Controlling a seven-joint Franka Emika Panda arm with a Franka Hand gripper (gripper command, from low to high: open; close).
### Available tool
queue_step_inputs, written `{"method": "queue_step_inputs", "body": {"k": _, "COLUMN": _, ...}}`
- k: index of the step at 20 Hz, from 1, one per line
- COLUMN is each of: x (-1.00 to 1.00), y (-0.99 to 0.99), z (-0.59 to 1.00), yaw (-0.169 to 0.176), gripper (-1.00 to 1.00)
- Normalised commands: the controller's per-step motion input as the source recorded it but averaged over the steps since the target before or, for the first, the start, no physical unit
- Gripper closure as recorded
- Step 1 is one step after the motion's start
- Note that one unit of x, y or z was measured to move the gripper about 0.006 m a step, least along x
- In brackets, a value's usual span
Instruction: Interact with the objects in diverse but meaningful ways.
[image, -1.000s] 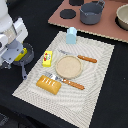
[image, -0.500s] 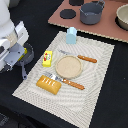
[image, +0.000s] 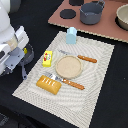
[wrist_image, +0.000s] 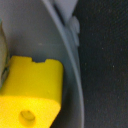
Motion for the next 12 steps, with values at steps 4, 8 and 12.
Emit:
{"method": "queue_step_inputs", "body": {"k": 4, "x": 0.00, "y": -0.12, "z": 0.00, "yaw": -0.021, "gripper": 1.00}}
{"method": "queue_step_inputs", "body": {"k": 8, "x": 0.00, "y": -0.08, "z": 0.00, "yaw": -0.016, "gripper": 1.00}}
{"method": "queue_step_inputs", "body": {"k": 12, "x": 0.00, "y": -0.06, "z": 0.00, "yaw": -0.013, "gripper": 1.00}}
